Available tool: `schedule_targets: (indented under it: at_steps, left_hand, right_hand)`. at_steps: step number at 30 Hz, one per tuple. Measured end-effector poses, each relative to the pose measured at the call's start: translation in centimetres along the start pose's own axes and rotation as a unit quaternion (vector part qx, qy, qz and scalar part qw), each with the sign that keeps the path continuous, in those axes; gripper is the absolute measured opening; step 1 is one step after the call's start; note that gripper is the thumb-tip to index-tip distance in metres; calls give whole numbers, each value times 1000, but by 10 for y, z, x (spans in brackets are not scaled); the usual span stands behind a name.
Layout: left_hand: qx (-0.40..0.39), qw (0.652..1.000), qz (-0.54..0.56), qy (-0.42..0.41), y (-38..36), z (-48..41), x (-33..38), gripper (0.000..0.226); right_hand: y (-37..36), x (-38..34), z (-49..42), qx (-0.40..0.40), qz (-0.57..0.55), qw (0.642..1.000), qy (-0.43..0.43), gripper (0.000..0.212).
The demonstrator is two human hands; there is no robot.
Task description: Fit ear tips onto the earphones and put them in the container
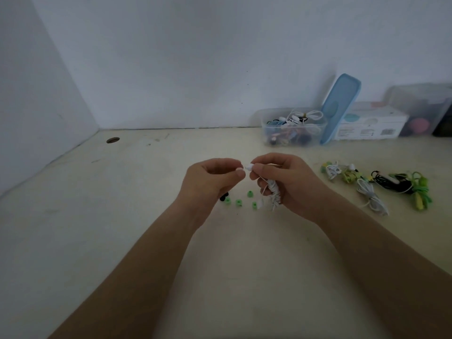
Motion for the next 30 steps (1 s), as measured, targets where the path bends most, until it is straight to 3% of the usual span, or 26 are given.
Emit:
schedule_targets:
  at_steps: [8, 13, 17, 22, 26, 30]
  left_hand:
    - [-91, 972, 204, 73, -13, 8, 0, 18]
    - [-98, 969, 218, 69, -17, 10, 0, 17]
    - [-103, 969, 215, 63, -18, 11, 1, 17]
    - [-114, 972, 199, 49, -19, 11, 2, 24]
    - [-117, 975, 183, 42, -19, 11, 2, 21]
    - [-119, 978, 169, 30, -20, 11, 4, 24]
  right_hand:
    - [4, -2, 4, 45, 15, 998, 37, 24]
    - [6, -6, 7, 55, 21, 997, 49, 29]
    - [9, -6, 7, 53, 37, 997, 49, 17]
    - [8, -9, 9, 49, 59, 995, 60, 26]
    - [6, -11, 10, 46, 79, 993, 69, 9]
    - [6, -13, 12, 46, 86, 993, 68, 9]
Point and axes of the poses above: each hand's wrist, its own z-axis away from the middle knuckle, its own y-axis out of the back of the hand, x = y × z, the point moved 5 cm from there along -z, towards the middle knuckle, and after that the axes turned 9 degrees about y, right-handed, at the moved point
